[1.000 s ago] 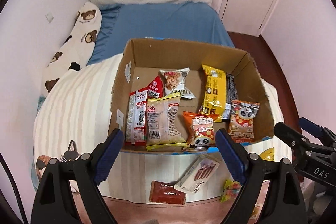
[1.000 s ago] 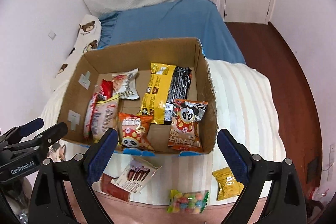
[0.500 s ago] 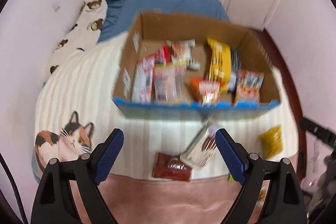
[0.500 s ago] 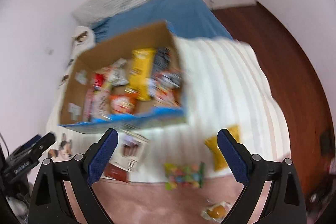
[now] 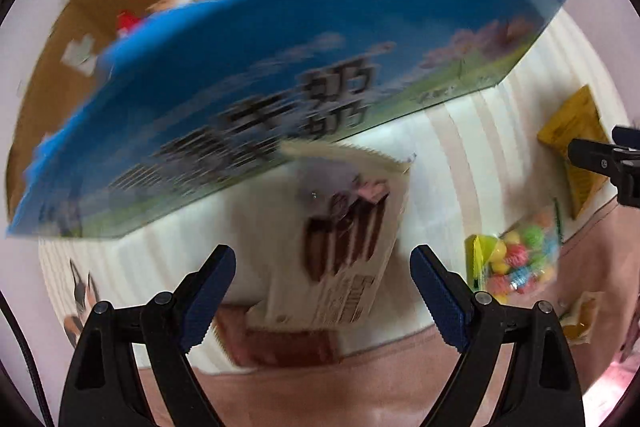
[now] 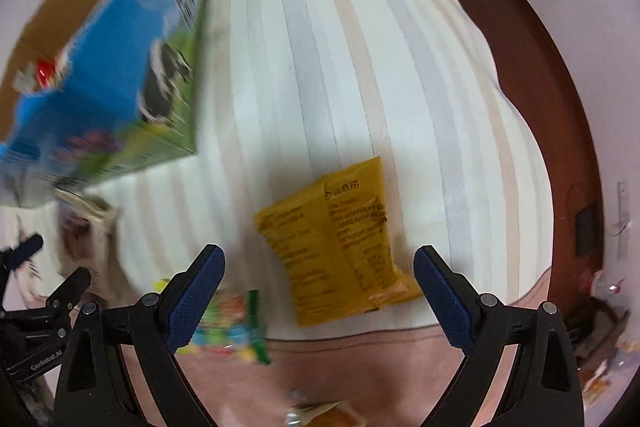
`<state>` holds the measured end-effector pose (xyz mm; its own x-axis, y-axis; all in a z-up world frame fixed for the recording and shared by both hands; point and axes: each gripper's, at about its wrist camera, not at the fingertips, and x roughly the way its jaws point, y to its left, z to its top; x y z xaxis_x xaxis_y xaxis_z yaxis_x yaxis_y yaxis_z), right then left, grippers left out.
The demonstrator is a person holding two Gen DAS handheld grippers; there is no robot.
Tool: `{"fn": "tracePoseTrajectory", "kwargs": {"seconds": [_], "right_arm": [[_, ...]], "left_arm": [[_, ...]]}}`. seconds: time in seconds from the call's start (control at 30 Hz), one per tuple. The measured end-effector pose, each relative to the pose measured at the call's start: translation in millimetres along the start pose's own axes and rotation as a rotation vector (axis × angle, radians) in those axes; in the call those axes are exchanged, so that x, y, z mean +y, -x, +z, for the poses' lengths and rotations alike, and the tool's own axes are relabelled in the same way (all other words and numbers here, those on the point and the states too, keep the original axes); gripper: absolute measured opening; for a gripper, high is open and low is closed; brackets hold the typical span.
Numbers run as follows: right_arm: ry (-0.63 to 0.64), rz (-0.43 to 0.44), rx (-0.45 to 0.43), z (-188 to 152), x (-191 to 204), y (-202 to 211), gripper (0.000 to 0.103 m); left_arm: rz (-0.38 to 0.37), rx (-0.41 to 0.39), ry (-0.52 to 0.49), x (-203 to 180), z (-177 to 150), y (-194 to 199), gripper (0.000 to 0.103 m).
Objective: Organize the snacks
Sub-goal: 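Grasp the white wafer pack with the left tool while the right tool grasps the yellow bag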
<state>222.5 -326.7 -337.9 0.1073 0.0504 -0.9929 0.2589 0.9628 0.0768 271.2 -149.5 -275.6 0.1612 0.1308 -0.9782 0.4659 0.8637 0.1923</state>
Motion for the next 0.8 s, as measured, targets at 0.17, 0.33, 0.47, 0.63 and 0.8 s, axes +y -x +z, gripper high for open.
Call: {"fn": "tracePoseTrajectory", "kwargs": {"seconds": [0.17, 0.33, 0.47, 0.63, 0.8], "right_arm": [[-0.01, 0.007, 0.014, 2.2, -0.6, -16.1, 0.09], [-0.002, 0.014, 0.039, -15.5, -6.1, -25.7, 0.066], [0.0, 0.027, 0.068, -36.5, -7.3, -27.8, 0.064], [-0.008, 0.067, 0.116, -66.3, -12.3, -27.4, 0.063], [-0.01, 0.068, 0.133, -86.8, -20.9, -27.6, 0.063]], "left_arm": [[-0.008, 0.037, -0.003, -12.3, 6.5, -18.0, 0.063], [-0.027, 0.052, 0.036, -13.2, -3.4, -23.1, 0.059], [-0.128, 0.106, 0.182, -2.1, -23.6, -27.6, 0.058], [-0.25, 0.187, 0.317, 4.0, -57.2, -34.4, 0.058], [-0.278, 0.221, 0.304, -0.9, -67.8, -49.0, 0.059]]}}
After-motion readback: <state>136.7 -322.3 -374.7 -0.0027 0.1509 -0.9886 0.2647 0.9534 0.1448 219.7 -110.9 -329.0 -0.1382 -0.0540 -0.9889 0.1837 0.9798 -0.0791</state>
